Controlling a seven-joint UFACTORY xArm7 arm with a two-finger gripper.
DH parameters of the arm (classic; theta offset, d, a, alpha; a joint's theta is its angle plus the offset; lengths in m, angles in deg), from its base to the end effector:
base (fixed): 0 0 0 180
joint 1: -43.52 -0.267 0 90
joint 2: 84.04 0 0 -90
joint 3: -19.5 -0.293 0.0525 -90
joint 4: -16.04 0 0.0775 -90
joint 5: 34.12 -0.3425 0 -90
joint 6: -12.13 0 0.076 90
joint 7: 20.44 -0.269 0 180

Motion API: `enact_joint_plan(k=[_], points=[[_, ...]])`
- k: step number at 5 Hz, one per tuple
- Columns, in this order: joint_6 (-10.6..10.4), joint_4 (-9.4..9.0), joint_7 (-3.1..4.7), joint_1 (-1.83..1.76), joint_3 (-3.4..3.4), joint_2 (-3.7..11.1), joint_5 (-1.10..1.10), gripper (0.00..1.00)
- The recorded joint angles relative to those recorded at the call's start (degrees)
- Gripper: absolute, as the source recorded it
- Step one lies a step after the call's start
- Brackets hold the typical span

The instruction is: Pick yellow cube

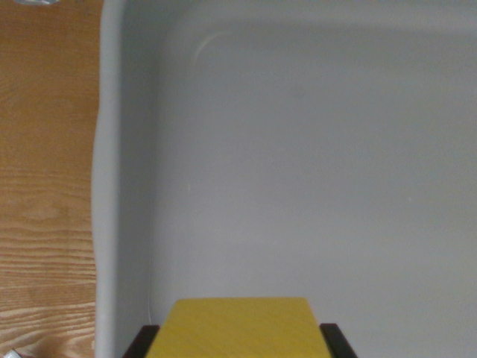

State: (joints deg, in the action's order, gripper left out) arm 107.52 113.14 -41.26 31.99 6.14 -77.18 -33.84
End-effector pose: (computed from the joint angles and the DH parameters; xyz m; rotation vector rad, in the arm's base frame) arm 0.4379 0.1981 0.3573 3.1239 0.1100 -0.1387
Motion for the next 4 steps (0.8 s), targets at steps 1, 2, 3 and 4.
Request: enact_joint_plan(k=[1,2,3,4], points=[[1.42,1.06,0.05,0.03,-0.05,-0.37,-0.11,1.00],[1.42,1.06,0.05,0.03,-0.05,-0.37,-0.11,1.00],[2.61,1.94,0.10,0.05,-0.08,-0.68,-0.20,1.00],[2.61,1.94,0.10,0.05,-0.08,-0.68,-0.20,1.00]])
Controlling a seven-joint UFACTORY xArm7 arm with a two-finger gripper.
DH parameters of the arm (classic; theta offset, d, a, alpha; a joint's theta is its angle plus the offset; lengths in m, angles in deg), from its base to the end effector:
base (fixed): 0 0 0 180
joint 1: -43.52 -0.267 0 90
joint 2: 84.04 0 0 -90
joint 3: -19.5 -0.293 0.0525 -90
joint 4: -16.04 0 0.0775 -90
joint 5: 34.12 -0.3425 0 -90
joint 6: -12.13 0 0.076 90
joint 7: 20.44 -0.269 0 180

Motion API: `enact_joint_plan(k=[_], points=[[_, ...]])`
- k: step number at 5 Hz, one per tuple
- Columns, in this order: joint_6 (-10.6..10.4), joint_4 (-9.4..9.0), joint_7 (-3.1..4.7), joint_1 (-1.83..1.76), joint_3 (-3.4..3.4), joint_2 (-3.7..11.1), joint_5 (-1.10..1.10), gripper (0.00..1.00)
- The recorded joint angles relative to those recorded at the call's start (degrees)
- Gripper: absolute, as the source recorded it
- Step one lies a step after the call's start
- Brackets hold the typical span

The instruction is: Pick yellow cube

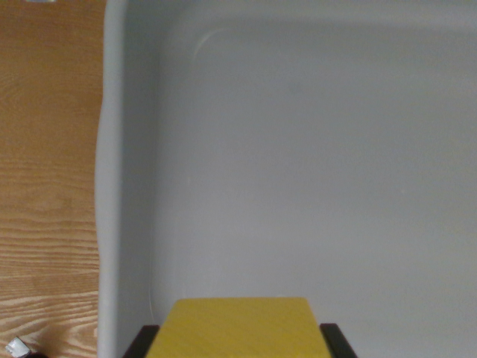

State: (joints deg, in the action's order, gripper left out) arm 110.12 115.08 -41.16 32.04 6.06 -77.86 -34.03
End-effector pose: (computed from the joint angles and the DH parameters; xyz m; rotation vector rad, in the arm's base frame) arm 0.4308 0.1960 0.3738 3.1245 0.1140 -0.1391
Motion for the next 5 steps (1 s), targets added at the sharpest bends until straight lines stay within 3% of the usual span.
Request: enact_joint_plan(k=[5], points=[[1.90,1.42,0.07,0.04,-0.06,-0.49,-0.14,1.00]])
